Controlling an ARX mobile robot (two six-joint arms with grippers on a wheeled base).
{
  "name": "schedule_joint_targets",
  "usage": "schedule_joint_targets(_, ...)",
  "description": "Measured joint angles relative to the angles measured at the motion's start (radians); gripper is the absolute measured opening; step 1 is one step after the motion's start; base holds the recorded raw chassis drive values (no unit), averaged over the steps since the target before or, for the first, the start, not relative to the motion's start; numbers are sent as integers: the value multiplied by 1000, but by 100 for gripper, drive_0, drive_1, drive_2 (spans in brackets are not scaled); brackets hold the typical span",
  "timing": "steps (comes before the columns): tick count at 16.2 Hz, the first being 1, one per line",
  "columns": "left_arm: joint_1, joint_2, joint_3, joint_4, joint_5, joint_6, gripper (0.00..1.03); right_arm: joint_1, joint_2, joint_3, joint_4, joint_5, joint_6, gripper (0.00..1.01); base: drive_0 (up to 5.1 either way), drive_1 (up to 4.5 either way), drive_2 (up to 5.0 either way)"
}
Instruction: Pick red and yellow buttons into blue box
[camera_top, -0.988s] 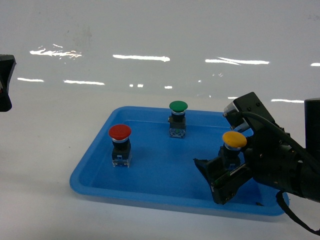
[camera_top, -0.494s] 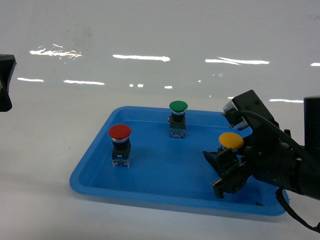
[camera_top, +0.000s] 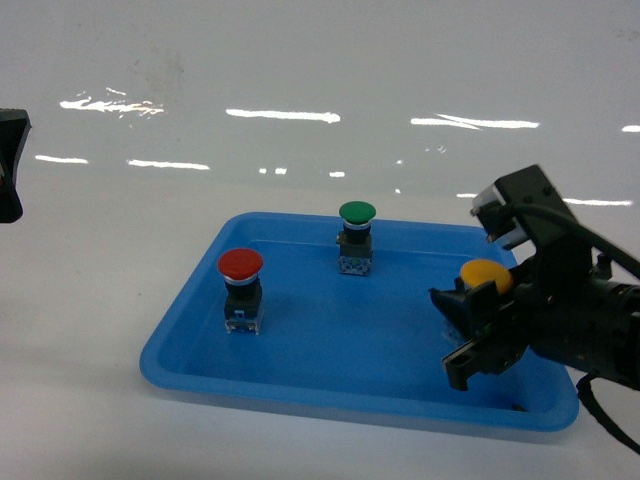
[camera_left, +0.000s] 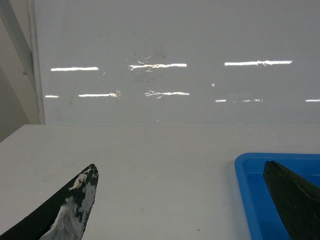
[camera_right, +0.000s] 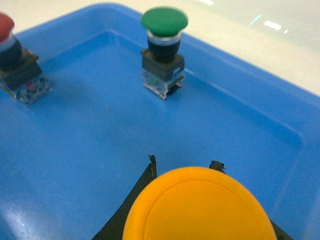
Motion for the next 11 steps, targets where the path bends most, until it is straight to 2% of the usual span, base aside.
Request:
schedule_joint_targets(3, 0, 0, 0, 0, 0, 0, 98, -45, -146, -61, -16, -2, 37, 25, 0, 0, 0)
schedule_joint_targets(6, 0, 0, 0, 0, 0, 0, 98, -98, -284, -148, -43, -13, 60, 25, 0, 0, 0)
schedule_joint_targets(9, 0, 0, 0, 0, 0, 0, 98, -143, -415, -193, -77, -20, 60, 25, 0, 0, 0)
schedule_joint_targets(11, 0, 0, 0, -1, 0, 0, 98, -143, -419, -191, -83, -20, 59, 25, 0, 0, 0)
